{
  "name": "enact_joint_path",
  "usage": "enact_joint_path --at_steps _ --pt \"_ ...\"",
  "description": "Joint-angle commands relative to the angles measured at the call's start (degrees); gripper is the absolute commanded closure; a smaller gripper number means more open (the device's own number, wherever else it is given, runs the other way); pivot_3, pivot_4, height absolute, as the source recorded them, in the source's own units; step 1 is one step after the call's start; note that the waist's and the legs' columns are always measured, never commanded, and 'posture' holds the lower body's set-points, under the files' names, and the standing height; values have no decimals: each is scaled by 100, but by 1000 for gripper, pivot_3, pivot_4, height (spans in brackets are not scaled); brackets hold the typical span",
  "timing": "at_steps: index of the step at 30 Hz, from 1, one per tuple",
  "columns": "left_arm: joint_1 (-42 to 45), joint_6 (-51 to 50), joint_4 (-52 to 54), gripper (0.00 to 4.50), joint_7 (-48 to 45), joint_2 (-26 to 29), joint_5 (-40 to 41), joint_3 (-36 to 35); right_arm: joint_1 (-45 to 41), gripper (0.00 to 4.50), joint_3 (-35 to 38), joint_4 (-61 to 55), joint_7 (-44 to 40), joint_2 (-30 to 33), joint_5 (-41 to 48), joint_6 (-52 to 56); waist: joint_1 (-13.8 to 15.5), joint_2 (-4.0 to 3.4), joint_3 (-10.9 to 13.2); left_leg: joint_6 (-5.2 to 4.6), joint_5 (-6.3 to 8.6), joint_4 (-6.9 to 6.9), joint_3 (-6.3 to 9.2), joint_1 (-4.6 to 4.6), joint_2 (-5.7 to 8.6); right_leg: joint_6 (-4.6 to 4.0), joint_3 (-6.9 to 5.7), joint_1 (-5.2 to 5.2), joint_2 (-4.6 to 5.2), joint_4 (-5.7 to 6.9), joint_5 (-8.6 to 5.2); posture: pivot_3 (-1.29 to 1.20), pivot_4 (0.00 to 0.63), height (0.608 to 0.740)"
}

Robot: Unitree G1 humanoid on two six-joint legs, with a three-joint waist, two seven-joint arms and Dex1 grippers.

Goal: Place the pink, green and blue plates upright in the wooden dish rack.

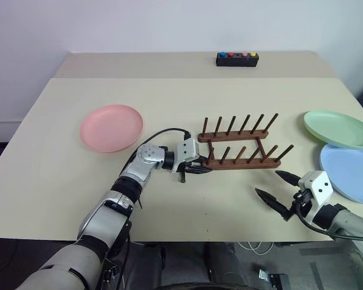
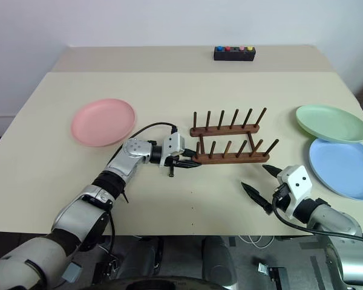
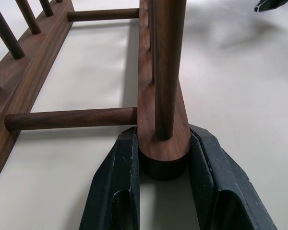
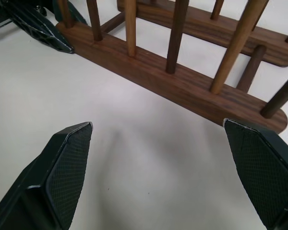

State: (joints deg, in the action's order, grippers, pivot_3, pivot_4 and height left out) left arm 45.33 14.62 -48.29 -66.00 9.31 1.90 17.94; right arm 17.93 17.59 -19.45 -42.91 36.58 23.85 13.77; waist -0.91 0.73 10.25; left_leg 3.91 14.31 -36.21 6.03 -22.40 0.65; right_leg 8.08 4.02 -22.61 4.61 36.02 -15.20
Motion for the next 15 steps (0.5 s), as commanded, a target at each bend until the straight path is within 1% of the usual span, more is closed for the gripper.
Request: enact_joint_path --at_steps 1,4,6,8,10,11,12,15 --pt "31 15 -6 3743 -8 101 8 -167 45 0 179 -248 50 -46 74 -66 0 0 0 0 0 0 0 0 0 0 0 0 0 0 0 0 150 734" --pt "26 0 -38 3743 14 103 -7 -214 11 0 152 -241 62 -42 74 -60 2 0 0 0 0 -2 0 0 0 0 0 0 0 1 0 0 150 734" --pt "27 -61 -33 2704 -6 103 40 -264 -22 0 128 -230 68 -41 69 -60 1 0 0 0 0 -2 0 1 0 0 0 1 0 1 0 0 150 734" --pt "22 -73 -18 1894 -22 117 49 -293 -39 0 109 -227 72 -45 65 -62 1 0 0 0 0 -1 0 1 0 0 0 1 0 1 0 0 150 734" --pt "9 -38 2 849 47 136 16 -328 -45 0 96 -222 79 -46 52 -63 7 0 0 0 0 0 1 1 0 0 0 1 0 2 0 0 150 734" --pt "-7 -26 22 393 55 155 14 -352 -42 0 88 -222 91 -49 34 -68 9 0 0 0 0 0 1 1 0 0 0 1 0 1 0 0 150 734" --pt "-28 -46 63 64 57 181 32 -393 -42 0 87 -213 100 -48 20 -70 10 0 0 0 0 -1 1 1 0 1 0 1 0 1 0 0 150 734" --pt "-171 -164 327 64 112 326 107 -526 -45 0 131 -153 204 -42 -47 -45 1 -1 0 0 0 0 1 1 0 0 0 1 0 2 0 0 150 734"
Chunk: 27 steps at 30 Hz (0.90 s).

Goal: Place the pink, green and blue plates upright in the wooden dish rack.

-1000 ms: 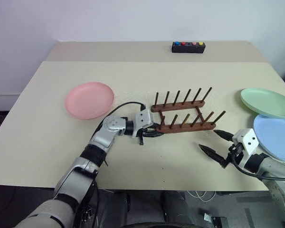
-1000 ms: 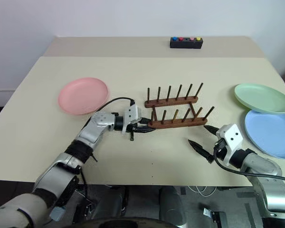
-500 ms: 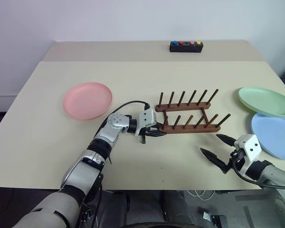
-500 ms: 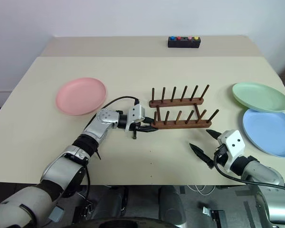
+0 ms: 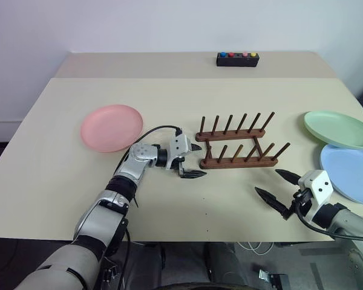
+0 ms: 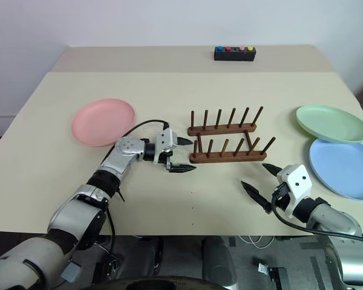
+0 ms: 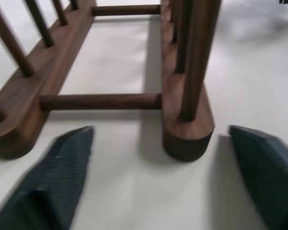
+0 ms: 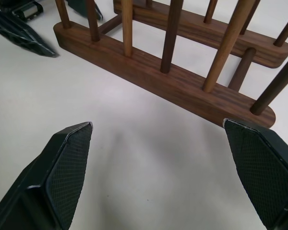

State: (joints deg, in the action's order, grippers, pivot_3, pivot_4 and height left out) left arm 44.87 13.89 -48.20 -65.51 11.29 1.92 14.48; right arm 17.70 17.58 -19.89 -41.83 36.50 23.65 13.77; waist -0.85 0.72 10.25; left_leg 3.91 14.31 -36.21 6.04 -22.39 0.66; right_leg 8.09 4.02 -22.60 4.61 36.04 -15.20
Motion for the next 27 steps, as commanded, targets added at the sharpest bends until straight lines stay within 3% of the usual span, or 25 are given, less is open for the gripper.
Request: enact_joint_path --at_steps 1,2,5,8,12,17,27 --pt "-159 -123 384 64 75 155 115 -198 -23 0 140 -100 120 -34 -39 -41 -6 -1 0 0 0 1 0 0 0 0 0 0 0 1 0 0 150 734" --pt "-232 -185 513 64 73 200 143 -228 -29 0 153 -94 153 -43 -66 -75 -5 -1 0 0 0 1 0 0 0 0 0 -1 0 2 0 0 150 734" --pt "-1063 -907 1815 893 -323 575 661 -381 -53 899 216 6 249 -21 -165 -141 -49 -7 -3 0 0 4 0 2 -1 0 1 -1 0 3 0 0 150 734" --pt "-1761 -1288 2910 2356 -387 836 704 -179 -132 2379 169 142 305 49 -300 -64 -23 -8 -3 0 0 13 1 6 -5 -3 1 -4 0 6 -1 0 150 734" --pt "-2046 -1790 3636 4463 -188 870 655 6 -271 4465 67 250 346 97 -484 -38 44 -11 -4 3 -2 -7 3 6 -3 -16 -1 10 1 8 -5 0 150 734" --pt "-2033 -2060 3924 4463 215 662 426 309 -658 4465 -170 533 591 165 -967 83 9 -11 -4 4 -2 -22 2 6 -3 -30 -1 18 1 4 -9 0 150 734" --pt "-1701 -1857 3315 4463 1334 60 22 394 -1553 4465 -671 1081 941 169 -1703 220 9 -11 -4 4 -3 -11 2 7 -2 -8 -1 11 0 5 3 0 150 734"
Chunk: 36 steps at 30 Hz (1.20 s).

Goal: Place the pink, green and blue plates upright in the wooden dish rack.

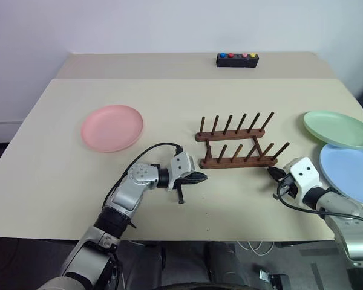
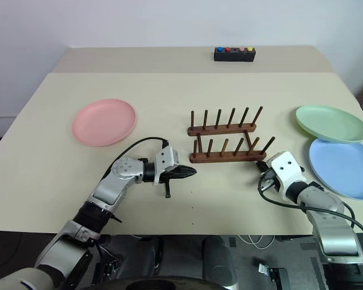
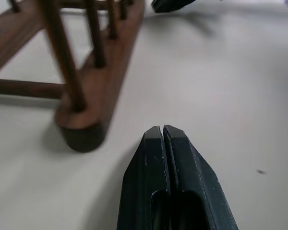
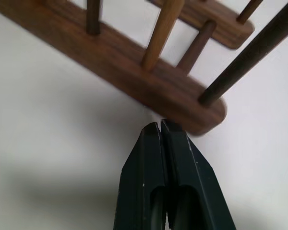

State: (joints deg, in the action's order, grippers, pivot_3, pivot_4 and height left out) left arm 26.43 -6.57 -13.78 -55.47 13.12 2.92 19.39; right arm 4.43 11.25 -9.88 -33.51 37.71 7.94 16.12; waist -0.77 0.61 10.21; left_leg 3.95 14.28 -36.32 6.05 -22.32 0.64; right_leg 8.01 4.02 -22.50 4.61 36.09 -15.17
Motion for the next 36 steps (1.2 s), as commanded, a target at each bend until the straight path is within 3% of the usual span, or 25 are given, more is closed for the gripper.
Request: enact_joint_path --at_steps 1,10,20,36 --pt "181 208 -195 4463 420 -160 -81 -124 -289 4465 -68 123 118 43 -167 -22 0 0 0 0 0 -1 0 0 0 0 0 0 0 0 0 0 150 734" --pt "783 862 -1443 4463 1639 -325 -413 -432 -1019 4465 -368 816 190 -6 -448 -305 -12 0 0 1 -1 -3 0 2 1 1 0 1 0 2 2 0 150 734" --pt "976 1234 -1918 4463 1751 -361 -457 -461 -1530 4465 -548 1442 184 -80 -585 -658 -16 0 0 4 -3 4 0 3 2 5 -1 0 0 3 3 0 150 734" --pt "1045 1393 -2090 4463 2157 -372 -523 -656 -1378 4465 -479 1391 149 -54 -544 -814 -12 -1 -1 4 -3 5 1 4 2 7 -1 -1 0 3 3 0 150 734"
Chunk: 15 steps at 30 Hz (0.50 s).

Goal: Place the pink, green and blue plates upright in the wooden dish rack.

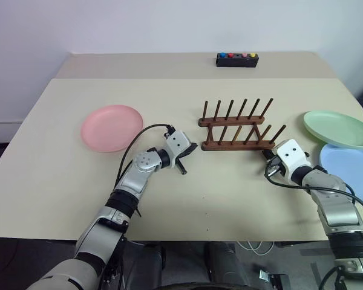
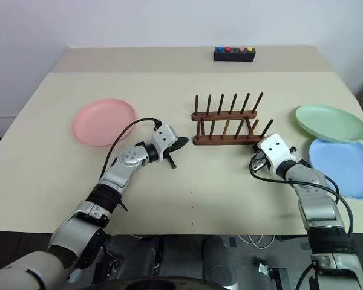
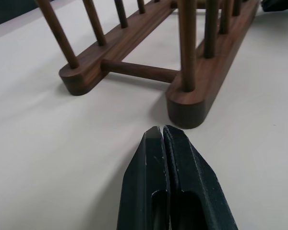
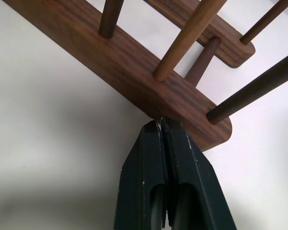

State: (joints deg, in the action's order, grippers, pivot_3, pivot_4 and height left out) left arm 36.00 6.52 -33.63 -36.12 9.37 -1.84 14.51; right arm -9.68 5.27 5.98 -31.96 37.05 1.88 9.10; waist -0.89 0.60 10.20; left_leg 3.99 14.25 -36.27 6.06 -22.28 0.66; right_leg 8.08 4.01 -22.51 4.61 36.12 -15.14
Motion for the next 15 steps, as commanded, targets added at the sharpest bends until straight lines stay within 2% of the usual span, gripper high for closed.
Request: enact_joint_path --at_steps 1,9,15 --pt "123 87 -150 4463 306 -3 -44 -213 68 4465 139 -230 -10 22 74 -106 3 0 0 0 0 0 0 0 0 0 0 0 0 0 0 0 150 734" --pt "29 31 -13 4463 -34 150 48 -218 424 4465 304 -653 -119 107 234 -17 -12 0 0 0 0 1 0 0 0 0 0 -1 0 0 0 0 150 734" --pt "-469 -691 1026 4463 -1497 522 705 -93 580 4465 426 -852 -160 135 283 56 -22 -2 -1 0 0 8 0 0 -1 0 1 -4 0 0 0 0 150 734"
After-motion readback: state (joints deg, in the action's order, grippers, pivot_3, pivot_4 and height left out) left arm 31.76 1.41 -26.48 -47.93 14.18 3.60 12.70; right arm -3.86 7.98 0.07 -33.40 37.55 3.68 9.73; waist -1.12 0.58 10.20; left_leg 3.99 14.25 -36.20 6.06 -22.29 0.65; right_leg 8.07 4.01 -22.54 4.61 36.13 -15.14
